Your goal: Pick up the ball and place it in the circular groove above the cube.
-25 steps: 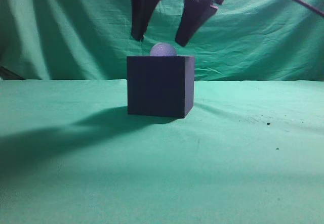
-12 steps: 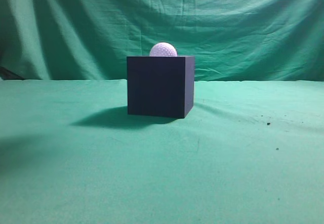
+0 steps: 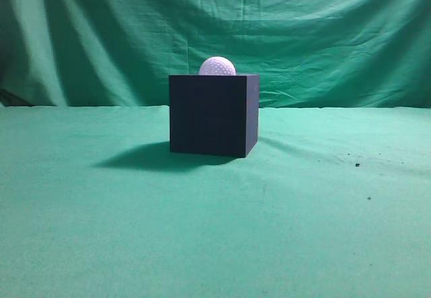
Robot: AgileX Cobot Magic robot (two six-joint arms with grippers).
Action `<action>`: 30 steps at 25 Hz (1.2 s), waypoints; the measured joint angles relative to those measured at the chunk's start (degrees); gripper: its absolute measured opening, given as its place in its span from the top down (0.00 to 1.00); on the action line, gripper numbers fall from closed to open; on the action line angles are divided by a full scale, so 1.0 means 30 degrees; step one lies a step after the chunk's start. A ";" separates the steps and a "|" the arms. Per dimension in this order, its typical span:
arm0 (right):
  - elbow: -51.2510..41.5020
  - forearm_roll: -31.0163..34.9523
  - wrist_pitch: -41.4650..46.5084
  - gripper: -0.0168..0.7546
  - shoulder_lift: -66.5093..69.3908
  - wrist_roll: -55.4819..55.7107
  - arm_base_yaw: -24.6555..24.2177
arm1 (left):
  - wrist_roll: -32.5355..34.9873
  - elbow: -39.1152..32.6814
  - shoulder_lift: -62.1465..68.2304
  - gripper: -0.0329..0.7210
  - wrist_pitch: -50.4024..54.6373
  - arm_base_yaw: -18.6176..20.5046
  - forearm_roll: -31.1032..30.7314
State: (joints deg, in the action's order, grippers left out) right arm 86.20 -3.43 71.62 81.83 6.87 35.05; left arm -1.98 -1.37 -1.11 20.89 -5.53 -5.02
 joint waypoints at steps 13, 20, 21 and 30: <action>-1.0167 -0.0041 -0.2502 0.98 -1.2750 0.0874 0.0000 | 0.0000 0.0000 0.0000 0.96 0.0000 0.0000 0.0000; -1.2388 -0.0008 -0.3264 0.98 -1.8178 0.0531 0.0000 | 0.0000 0.0000 0.0000 0.96 0.0000 0.0000 0.0000; -1.2389 -0.0083 -0.2941 0.98 -1.8592 0.0441 0.0000 | 0.0000 0.0000 0.0000 0.96 0.0000 0.0000 0.0000; -1.5051 -0.1310 -0.5940 0.98 -2.0718 0.0230 -0.0395 | 0.0000 0.0000 0.0000 0.96 0.0000 0.0000 0.0000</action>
State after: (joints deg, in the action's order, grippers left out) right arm 41.04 -7.36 53.80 19.68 7.56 33.86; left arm -1.98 -1.37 -1.11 20.89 -5.53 -5.02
